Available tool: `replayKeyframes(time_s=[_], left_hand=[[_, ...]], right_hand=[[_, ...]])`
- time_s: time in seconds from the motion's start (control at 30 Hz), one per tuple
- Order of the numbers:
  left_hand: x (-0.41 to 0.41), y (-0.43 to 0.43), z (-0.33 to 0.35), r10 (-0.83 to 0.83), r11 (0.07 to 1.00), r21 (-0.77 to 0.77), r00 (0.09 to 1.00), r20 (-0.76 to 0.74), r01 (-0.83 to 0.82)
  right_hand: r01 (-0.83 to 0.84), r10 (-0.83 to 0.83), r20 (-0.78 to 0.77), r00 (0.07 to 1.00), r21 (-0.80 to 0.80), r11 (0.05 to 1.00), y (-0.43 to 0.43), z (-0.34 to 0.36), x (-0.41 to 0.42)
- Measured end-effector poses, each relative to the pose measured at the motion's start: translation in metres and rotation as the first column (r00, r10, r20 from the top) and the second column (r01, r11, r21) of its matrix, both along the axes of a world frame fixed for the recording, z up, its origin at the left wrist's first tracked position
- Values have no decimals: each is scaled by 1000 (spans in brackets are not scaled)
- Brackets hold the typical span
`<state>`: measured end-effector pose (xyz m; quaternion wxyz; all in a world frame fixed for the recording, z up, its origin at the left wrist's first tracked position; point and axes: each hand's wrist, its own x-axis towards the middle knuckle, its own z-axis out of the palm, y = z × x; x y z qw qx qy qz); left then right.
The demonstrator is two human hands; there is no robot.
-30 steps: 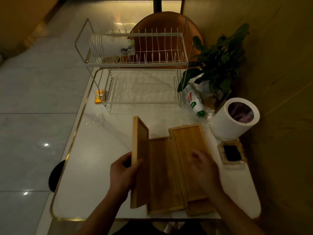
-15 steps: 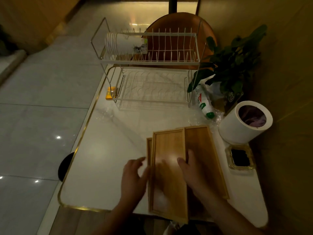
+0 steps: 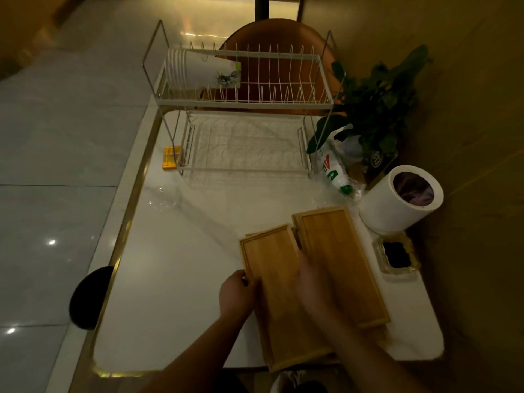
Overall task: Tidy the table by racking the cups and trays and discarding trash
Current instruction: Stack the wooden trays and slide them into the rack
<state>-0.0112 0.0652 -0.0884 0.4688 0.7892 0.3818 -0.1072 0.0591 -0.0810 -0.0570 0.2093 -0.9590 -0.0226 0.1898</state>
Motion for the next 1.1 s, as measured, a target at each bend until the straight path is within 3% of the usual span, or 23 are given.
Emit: replayKeyframes(time_s=[0.1,0.23,0.33,0.47,0.63,1.1], left_hand=[[6,4,0,10,1000,21,1000,13,-10],[13,4,-1,6,999,35,999,-46,-5],[16,-1,1,43,998,48,997,-64,-40],[19,-6,5,121,993,-6,989,-88,-122],[16,-5,5,199,977,-66,977,-83,-205],[-2,-13,5,329,869,-341,934,-141,-358]], right_hand=[[-167,167,-4,986,23,986,-9,-5,-9],[-130,134,-19,991,144,981,-26,-7,-37],[-201,204,-52,978,52,978,-40,-6,-59],[-297,310,95,946,-129,946,-41,1,-81],[-216,214,-33,976,-76,973,-30,-9,-87],[-250,250,45,967,-9,968,-42,-19,-104]])
